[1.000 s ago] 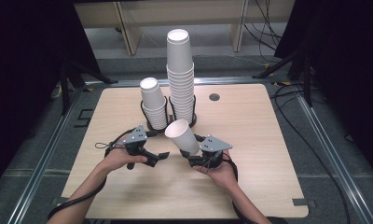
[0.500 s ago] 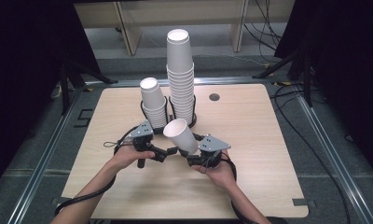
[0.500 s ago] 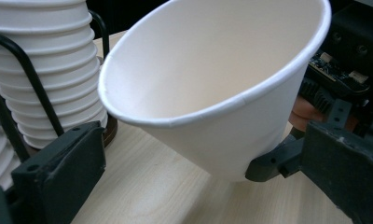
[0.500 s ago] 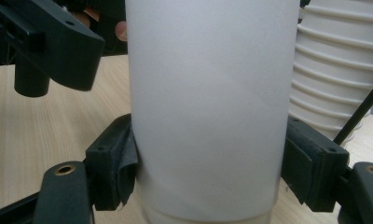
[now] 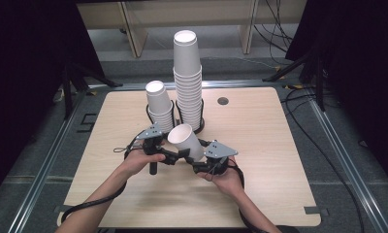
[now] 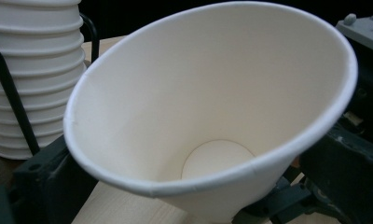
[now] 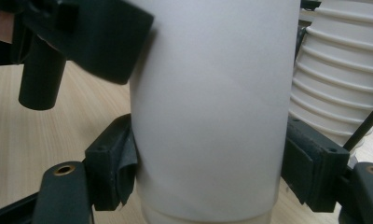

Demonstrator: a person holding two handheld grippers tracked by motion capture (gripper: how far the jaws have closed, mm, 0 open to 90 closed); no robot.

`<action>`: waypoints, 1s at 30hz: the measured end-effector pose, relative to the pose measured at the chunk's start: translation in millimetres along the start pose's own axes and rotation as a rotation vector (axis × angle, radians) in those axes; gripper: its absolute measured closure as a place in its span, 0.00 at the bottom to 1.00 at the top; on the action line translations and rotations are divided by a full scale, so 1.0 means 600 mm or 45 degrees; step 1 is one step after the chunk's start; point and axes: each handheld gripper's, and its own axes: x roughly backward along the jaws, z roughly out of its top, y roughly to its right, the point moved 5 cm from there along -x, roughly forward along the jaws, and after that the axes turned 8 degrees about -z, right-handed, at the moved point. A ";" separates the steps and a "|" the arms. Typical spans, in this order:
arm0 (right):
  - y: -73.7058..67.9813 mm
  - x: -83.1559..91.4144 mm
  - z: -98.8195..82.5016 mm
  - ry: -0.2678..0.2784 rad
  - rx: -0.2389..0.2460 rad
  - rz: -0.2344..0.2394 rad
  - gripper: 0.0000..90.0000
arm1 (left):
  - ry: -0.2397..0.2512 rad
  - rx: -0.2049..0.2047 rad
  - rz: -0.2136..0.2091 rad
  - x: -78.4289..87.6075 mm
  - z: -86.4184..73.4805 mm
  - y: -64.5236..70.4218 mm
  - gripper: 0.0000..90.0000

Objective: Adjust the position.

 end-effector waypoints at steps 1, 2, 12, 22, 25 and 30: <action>-0.001 -0.002 0.000 0.012 0.006 0.009 0.30 | 0.000 -0.003 0.002 0.001 0.000 -0.001 0.03; -0.002 -0.003 0.000 0.018 -0.002 0.006 0.29 | 0.005 -0.006 0.000 0.001 0.001 0.000 0.03; 0.000 -0.002 -0.005 -0.053 0.012 -0.015 0.27 | 0.010 -0.122 0.023 -0.002 -0.001 0.010 0.09; -0.001 -0.004 -0.005 -0.075 0.027 -0.019 0.25 | -0.008 -0.316 0.106 -0.009 -0.001 0.028 0.12; 0.001 -0.005 -0.006 -0.075 0.044 -0.033 0.25 | -0.025 -0.346 0.134 -0.010 -0.001 0.030 0.13; 0.003 -0.004 -0.009 -0.112 0.014 -0.049 0.16 | -0.038 -0.395 0.214 -0.006 0.001 0.028 0.14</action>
